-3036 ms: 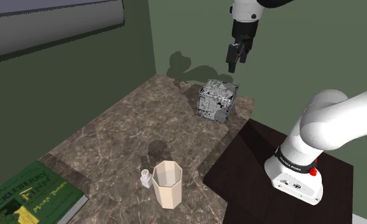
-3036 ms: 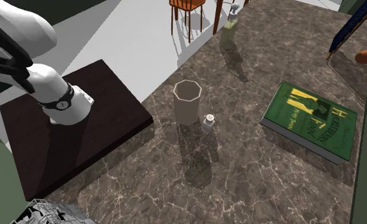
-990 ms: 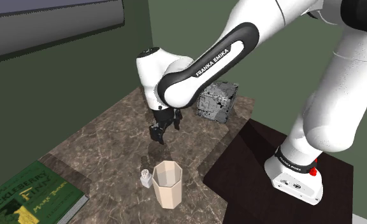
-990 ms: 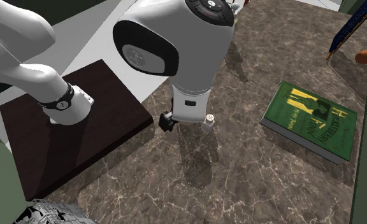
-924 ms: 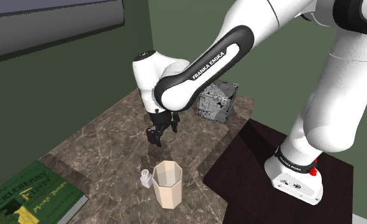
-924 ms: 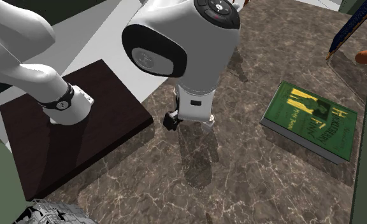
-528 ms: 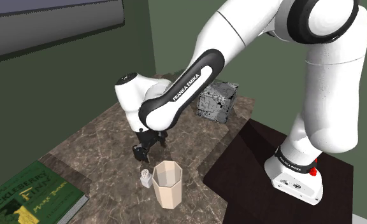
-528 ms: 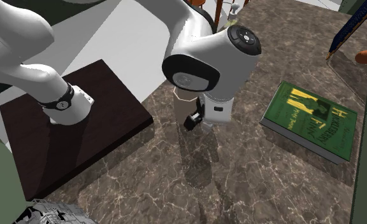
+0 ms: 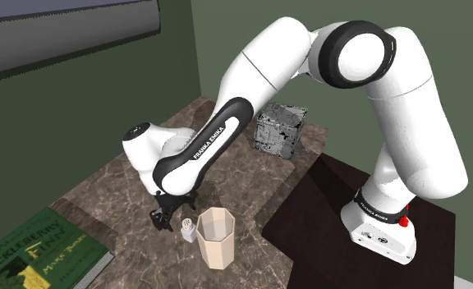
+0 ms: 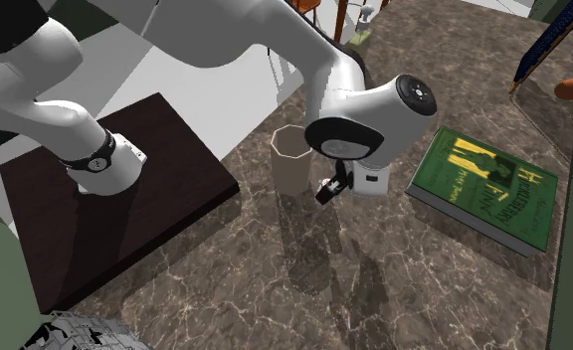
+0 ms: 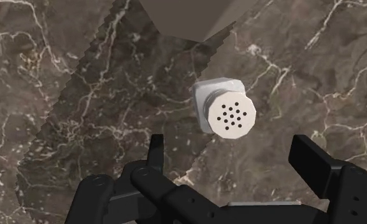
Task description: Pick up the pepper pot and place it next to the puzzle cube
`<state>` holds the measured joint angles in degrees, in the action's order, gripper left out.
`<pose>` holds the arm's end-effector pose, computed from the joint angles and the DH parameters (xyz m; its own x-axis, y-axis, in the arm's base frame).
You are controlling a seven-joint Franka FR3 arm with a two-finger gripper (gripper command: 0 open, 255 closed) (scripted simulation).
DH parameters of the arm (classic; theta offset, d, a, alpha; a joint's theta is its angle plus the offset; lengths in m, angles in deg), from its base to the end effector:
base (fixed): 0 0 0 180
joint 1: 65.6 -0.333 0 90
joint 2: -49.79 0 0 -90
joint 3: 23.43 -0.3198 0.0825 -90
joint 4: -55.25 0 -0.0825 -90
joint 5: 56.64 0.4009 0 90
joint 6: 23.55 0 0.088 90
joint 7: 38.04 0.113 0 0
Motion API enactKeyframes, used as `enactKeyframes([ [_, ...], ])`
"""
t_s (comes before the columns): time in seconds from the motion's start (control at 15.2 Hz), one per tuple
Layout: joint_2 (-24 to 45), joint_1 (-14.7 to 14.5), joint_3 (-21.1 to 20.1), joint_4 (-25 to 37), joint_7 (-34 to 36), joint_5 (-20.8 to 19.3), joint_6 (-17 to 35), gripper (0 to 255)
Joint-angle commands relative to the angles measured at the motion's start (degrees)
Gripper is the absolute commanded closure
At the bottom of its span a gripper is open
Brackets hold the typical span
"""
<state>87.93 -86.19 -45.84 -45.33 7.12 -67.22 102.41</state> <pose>0.4956 0.4314 0.1847 0.9815 0.0241 -0.1899 0.0317 -0.9988 0.0368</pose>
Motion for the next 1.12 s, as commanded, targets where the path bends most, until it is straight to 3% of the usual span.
enactKeyframes([
  [0.0, 1.44, -0.51, 0.32, 0.48, 0.37, -0.4, 0.9, 0],
  [0.33, 3.87, -1.13, 1.09, -0.31, 0.93, -1.32, 4.07, 0],
  [0.86, 3.86, -1.13, 1.09, -0.31, 0.93, -1.31, 4.07, 0],
  [0.92, 3.86, -1.13, 1.09, -0.31, 0.93, -1.31, 4.07, 255],
  [1.06, 3.86, -1.13, 1.09, -0.31, 0.93, -1.32, 4.07, 255],
])
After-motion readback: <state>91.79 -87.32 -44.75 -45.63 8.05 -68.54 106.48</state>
